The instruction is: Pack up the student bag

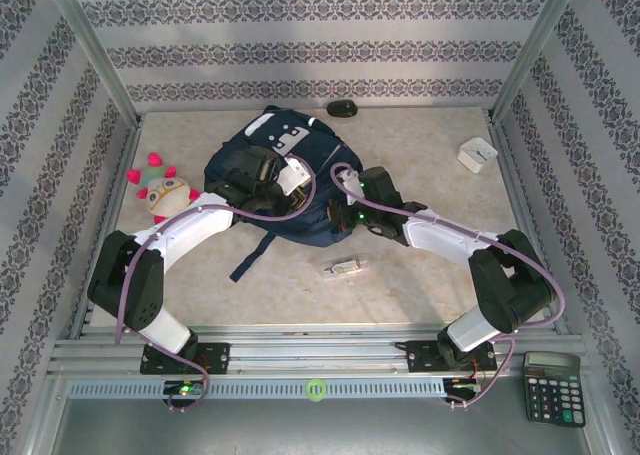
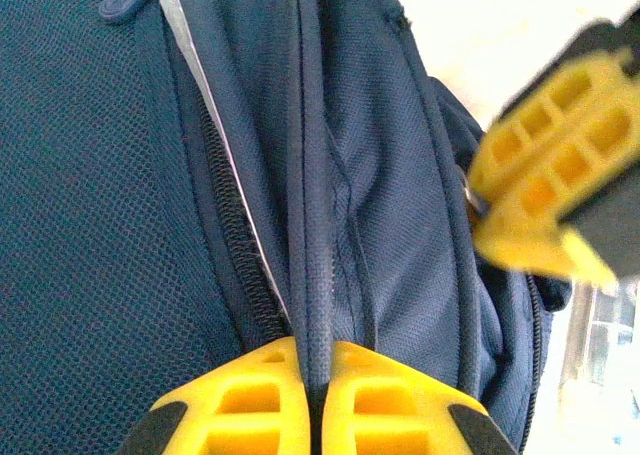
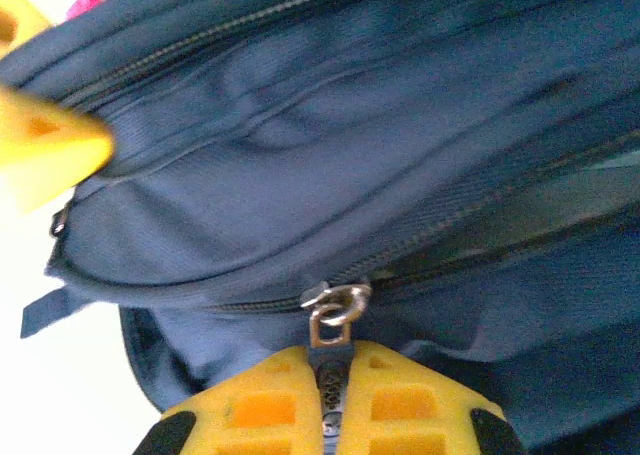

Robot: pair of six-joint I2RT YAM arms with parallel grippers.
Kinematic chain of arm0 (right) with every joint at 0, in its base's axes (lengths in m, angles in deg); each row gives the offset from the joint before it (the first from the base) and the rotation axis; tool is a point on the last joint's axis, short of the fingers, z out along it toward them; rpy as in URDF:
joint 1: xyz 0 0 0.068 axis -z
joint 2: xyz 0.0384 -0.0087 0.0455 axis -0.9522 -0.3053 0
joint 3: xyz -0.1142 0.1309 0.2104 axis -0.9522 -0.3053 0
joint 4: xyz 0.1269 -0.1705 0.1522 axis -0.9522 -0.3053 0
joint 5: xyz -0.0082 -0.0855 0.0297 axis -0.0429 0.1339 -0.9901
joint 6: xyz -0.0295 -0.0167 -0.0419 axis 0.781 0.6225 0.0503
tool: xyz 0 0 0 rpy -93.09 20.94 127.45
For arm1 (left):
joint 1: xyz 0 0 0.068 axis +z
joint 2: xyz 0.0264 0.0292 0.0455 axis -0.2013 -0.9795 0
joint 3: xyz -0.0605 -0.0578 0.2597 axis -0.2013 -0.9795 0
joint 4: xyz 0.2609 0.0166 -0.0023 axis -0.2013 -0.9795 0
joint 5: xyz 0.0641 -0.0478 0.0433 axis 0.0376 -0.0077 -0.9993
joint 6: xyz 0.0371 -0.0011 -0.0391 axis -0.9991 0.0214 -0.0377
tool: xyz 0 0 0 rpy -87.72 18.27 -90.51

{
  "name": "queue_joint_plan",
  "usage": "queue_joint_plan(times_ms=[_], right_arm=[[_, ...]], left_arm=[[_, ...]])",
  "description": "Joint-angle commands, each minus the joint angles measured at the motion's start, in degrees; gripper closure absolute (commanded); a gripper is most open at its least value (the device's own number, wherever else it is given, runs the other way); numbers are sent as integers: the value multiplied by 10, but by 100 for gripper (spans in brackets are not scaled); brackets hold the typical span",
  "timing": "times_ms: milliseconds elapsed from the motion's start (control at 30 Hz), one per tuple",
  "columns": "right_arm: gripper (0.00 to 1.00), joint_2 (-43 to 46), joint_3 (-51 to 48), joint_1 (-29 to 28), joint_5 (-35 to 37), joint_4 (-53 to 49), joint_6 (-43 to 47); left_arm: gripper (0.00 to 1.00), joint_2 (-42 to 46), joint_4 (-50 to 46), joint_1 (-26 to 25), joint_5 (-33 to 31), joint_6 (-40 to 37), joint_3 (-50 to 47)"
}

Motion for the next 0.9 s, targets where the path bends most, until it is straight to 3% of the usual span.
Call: queue_joint_plan(times_ms=[0,300,400,500,567,700,867], right_arm=[[100,19,-10,42,17,-23,3],[100,-9,11,103,-18,-41,52],[100,-19,21,124,-38,-44,60],[100,-13,22,117,-73,-45,79],[100,-4,15,99,-86,-41,83],[100,15,-8,61,-84,-31,79],[100,26,-20,41,-73,-23,69]], left_arm=[[100,34,-19,16,25,-50,25],[100,60,-73,59,92,-127,9],[100,81,-91,82,127,-176,-13],[99,90,-124,100,122,-232,-28],[87,91,-132,102,83,-252,-35],[42,94,-124,89,78,-199,-14],[23,77,-32,-40,-58,-113,-7]])
